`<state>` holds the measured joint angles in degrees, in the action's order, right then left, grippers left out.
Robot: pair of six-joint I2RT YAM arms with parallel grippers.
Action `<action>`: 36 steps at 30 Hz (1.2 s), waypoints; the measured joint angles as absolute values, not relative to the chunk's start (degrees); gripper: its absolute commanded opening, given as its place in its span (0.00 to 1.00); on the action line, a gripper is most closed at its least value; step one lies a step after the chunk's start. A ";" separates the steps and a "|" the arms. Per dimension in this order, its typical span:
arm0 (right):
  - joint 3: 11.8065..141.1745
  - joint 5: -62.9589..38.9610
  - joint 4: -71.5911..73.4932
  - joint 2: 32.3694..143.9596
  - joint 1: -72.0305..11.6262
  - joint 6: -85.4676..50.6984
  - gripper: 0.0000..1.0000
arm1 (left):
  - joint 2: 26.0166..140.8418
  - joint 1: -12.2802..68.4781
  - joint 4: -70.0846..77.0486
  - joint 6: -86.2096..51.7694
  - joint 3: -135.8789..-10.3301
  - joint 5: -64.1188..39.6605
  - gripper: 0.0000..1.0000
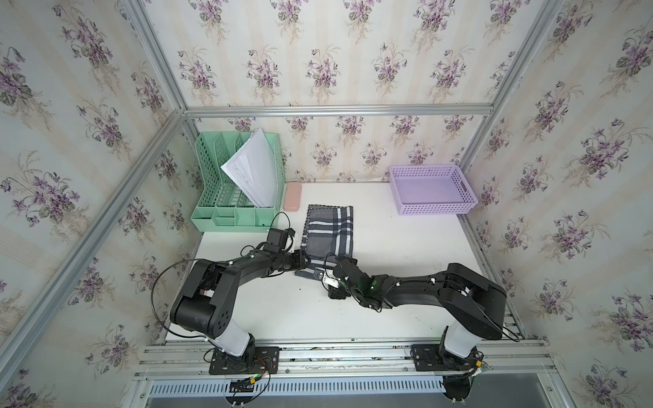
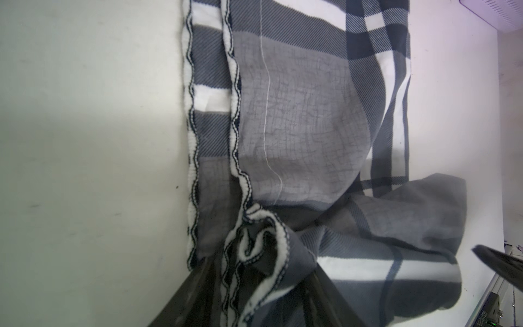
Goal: Roll up the pillowcase
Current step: Roll the pillowcase at the center of the board.
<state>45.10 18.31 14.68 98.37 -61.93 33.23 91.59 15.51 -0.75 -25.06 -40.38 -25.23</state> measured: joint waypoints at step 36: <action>86.19 -55.88 -43.55 121.27 -40.10 26.68 0.00 | 71.68 13.58 -3.88 -27.55 -34.35 -24.97 0.85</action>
<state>86.19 -55.88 -43.55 121.27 -40.10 26.68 71.68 13.58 -3.88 -27.55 -34.35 -24.97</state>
